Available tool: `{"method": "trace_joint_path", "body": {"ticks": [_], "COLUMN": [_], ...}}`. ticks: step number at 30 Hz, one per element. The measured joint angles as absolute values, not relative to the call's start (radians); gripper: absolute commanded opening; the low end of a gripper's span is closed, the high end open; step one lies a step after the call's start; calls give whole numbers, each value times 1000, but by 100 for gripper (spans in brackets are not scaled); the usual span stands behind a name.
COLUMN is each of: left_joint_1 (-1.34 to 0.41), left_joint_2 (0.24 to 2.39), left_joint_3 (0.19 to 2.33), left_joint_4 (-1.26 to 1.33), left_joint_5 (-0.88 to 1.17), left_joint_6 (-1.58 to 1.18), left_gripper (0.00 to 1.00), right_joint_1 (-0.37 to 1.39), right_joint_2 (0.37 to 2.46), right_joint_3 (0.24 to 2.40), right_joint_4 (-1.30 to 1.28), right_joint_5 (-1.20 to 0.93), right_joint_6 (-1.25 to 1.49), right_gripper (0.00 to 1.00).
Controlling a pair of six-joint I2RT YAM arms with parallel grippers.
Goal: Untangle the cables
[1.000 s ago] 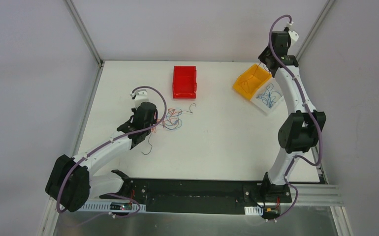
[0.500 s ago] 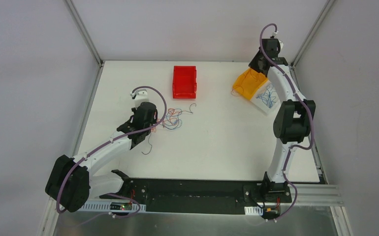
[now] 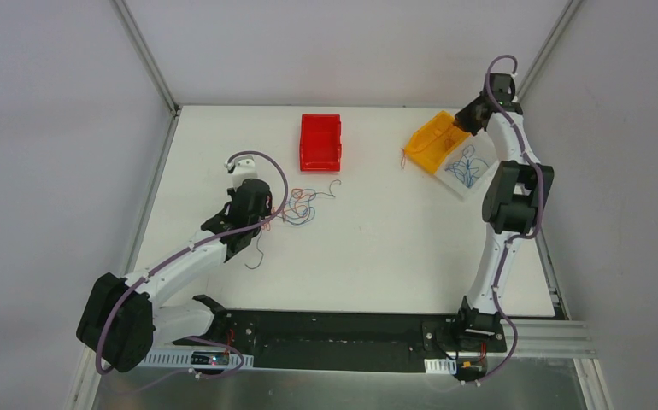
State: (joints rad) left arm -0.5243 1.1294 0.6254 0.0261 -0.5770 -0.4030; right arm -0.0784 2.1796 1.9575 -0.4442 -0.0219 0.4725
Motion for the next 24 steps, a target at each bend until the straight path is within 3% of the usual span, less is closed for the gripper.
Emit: {"method": "trace_joint_path", "body": {"ticks": [5, 9, 24], "left_joint_1": [-524, -524, -524], "left_joint_2": [1126, 1124, 1123], "left_joint_3": [622, 622, 614], "left_joint_4": [27, 33, 47], "left_joint_5": [-577, -576, -553], "left_joint_6": [-402, -400, -398], "left_gripper": [0, 0, 0], "right_joint_1": [-167, -192, -43], "right_joint_2": [2289, 2300, 2342], "right_joint_3": [2130, 2150, 2113], "right_joint_4": [-503, -514, -604], "right_joint_5": [-87, -114, 44], "right_joint_6": [526, 542, 477], "right_gripper": [0, 0, 0]}}
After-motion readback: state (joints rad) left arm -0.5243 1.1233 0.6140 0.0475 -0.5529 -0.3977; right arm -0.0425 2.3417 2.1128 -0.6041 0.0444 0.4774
